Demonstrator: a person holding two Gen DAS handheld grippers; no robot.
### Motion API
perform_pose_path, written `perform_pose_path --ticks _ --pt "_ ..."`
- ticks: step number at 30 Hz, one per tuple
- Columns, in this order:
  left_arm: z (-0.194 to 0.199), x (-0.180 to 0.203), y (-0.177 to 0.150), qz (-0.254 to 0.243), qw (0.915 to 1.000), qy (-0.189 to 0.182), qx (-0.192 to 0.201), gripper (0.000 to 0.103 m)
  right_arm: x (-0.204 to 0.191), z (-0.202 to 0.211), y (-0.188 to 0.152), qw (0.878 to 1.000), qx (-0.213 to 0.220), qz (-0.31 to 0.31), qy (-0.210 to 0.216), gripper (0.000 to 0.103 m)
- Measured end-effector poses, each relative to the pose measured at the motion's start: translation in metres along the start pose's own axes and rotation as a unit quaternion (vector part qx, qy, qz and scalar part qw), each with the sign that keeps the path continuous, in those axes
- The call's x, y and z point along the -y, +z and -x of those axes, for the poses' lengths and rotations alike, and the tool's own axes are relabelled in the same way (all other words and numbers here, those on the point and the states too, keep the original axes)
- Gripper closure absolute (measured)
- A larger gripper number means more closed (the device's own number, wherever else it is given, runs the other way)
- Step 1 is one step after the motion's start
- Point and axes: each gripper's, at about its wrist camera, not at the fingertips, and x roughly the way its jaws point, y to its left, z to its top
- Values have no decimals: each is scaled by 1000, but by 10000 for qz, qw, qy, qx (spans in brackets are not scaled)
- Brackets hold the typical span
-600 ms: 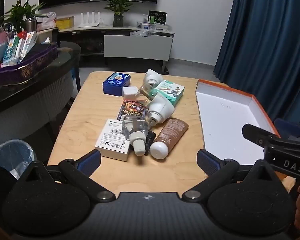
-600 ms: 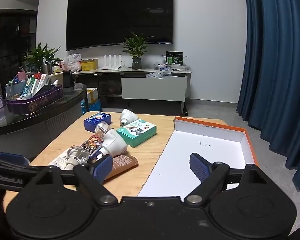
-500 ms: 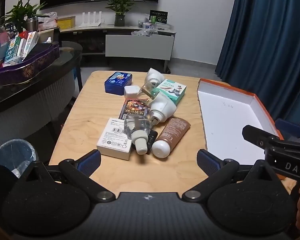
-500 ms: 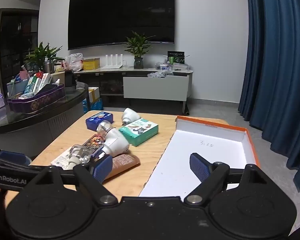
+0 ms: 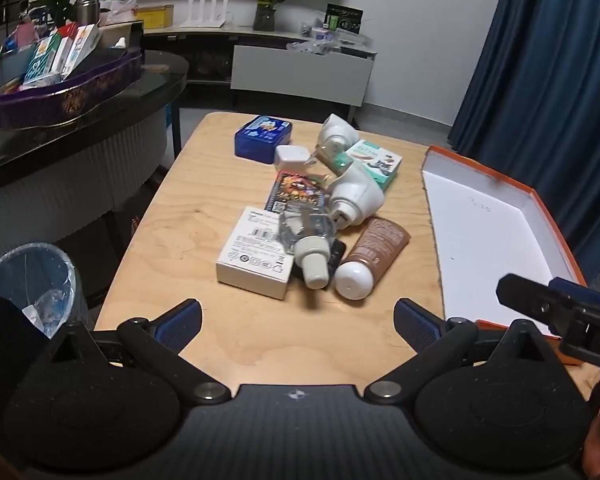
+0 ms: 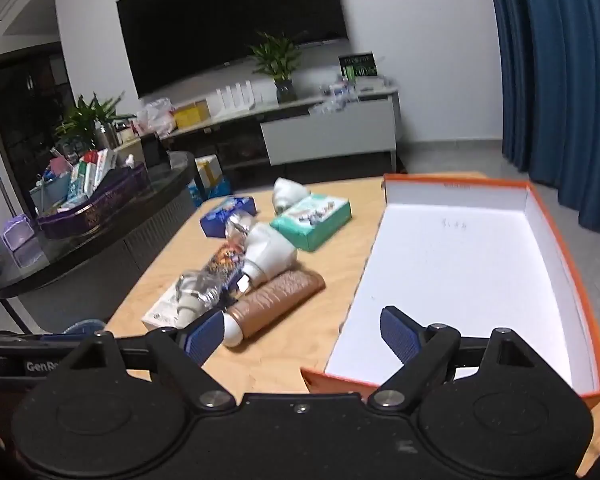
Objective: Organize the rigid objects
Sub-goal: 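Move both tools toward the clutter of objects on the table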
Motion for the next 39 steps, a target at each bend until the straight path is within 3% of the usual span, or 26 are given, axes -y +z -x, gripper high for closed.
perform_pose_path --ticks 12,39 --pt "-12 -18 -1 314 9994 75 -124 0 -2 -11 -5 9995 -280 107 47 3" --pt "-23 -12 0 80 9996 134 -236 0 -8 -24 -10 9982 -510 310 -29 3"
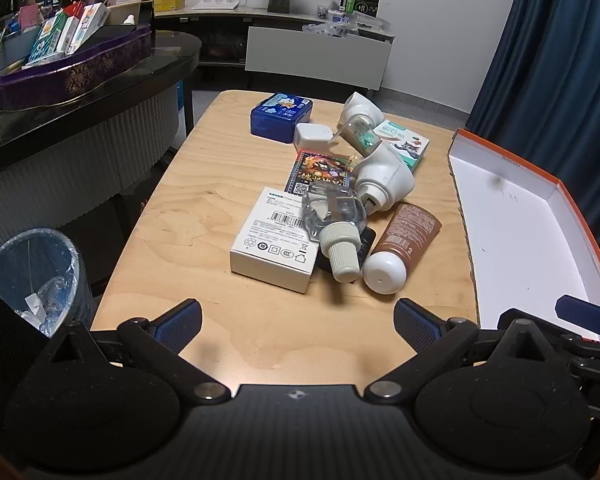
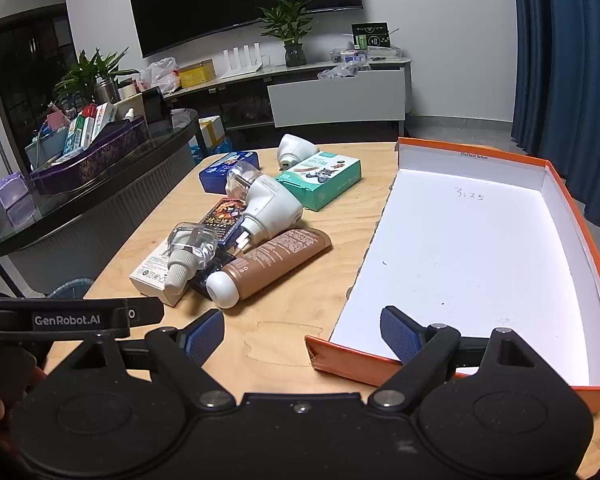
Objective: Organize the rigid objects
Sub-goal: 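Move both tools toward the clutter of objects on the table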
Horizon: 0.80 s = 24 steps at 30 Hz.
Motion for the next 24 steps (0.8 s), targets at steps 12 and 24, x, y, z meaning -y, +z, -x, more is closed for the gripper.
perform_pose_path --ticks 12,24 --pt "-5 1 1 -15 10000 21 -56 0 0 -8 -1 10000 -74 -6 -8 3" --pt "-13 0 3 19 9999 3 -108 0 2 -15 -1 9999 -148 -33 -8 3"
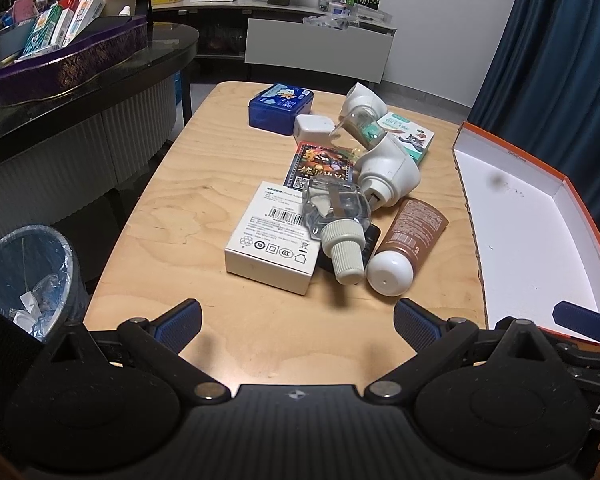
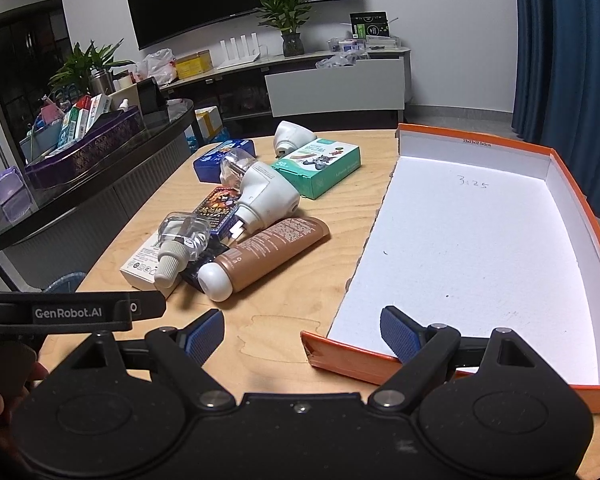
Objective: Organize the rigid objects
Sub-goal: 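Move both tools toward the clutter of objects on the table, then grasp the clear glass bottle with the left tool while the right tool grasps the brown tube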
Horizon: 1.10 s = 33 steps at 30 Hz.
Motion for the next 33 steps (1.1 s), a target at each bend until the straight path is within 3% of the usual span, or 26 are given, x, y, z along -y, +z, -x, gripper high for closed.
perform_pose_path --ticks 8,14,18,20,24,25,26,27,33 --pt "-6 0 11 24 9999 22 105 0 1 -5 -1 10000 -46 -17 -8 3" --pt "-20 9 31 -78 9989 279 365 0 1 -6 -1 10000 -23 13 -39 3" --pt "-40 13 40 -184 9989 311 285 0 1 -9 -1 10000 -41 24 -69 3" --pt "-50 14 42 -216 9991 285 208 6 1 -10 -1 10000 -58 21 -70 3" --pt "-51 12 40 -340 9981 219 457 19 1 -13 0 9999 -87 11 -87 3" --pt "-49 9 39 -320 9979 198 525 29 1 -15 1 9999 -96 9 -88 3" --pt "-48 5 39 -304 9979 178 548 47 1 -16 1 9999 -104 11 -92 3" --pt "-48 2 40 -277 9979 162 568 53 0 -18 2 9999 -121 14 -93 3" --pt "-44 -15 39 -48 9979 -137 632 53 -10 -26 9 9998 -147 118 -62 3"
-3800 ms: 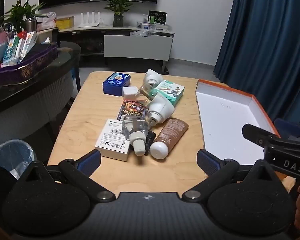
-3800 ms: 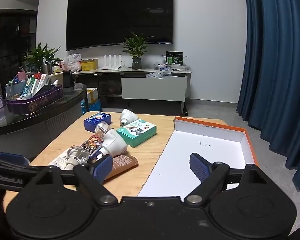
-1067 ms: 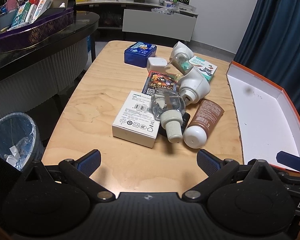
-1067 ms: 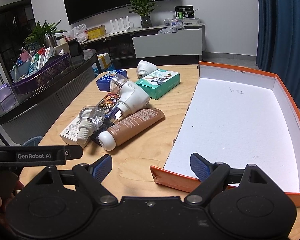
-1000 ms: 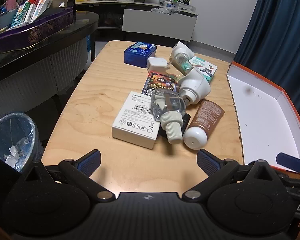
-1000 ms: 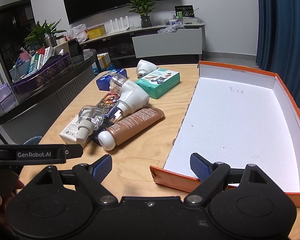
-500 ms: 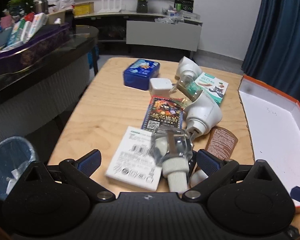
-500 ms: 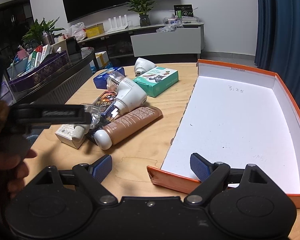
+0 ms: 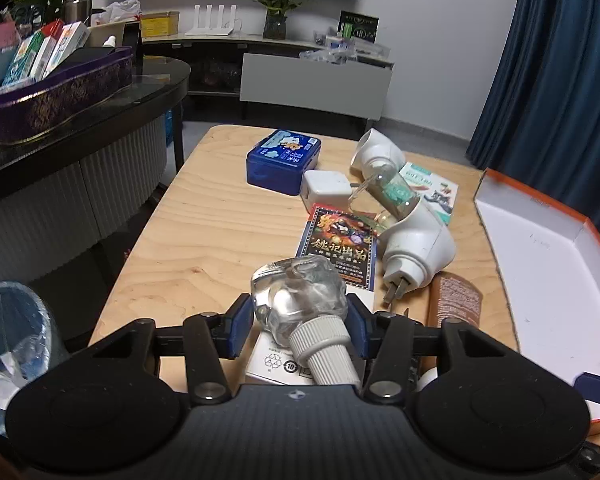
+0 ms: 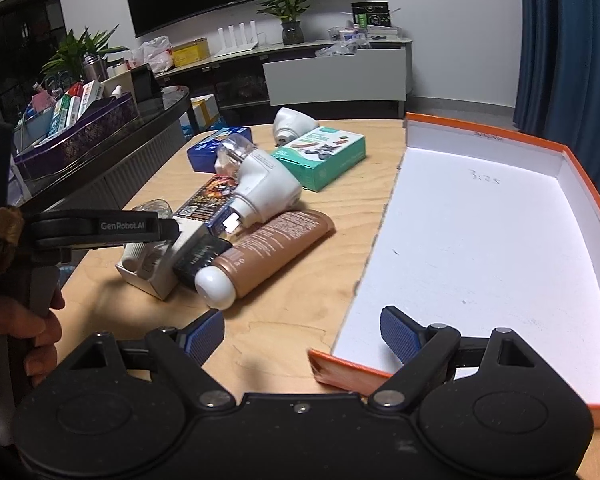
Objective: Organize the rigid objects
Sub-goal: 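Grasp the clear glass bottle with the left tool while the right tool grasps the brown tube, then lift the glass bottle and brown tube and carry both toward the white box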
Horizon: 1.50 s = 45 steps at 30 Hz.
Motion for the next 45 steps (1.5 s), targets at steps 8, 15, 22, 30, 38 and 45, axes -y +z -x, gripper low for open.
perform_pose_path --ticks 8,15,22,30,38,45 --pt "21 -6 0 126 9994 -244 206 54 -9 -18 16 9995 -41 -262 156 3" --pt "30 -10 -4 96 9990 -327 299 54 -27 -49 27 9990 -275 -307 190 3" --pt "31 -10 -5 123 9982 -465 345 54 -10 -44 20 9985 -159 -399 -333 4" --pt "28 -3 -7 49 9977 -604 298 54 -16 -77 30 9975 -438 -173 -531 4" --pt "33 3 -11 -8 9973 -654 327 54 -12 -67 24 9982 -139 -74 -571 59" --pt "42 10 -11 -66 9971 -674 357 54 7 -34 28 9981 45 -610 26 59"
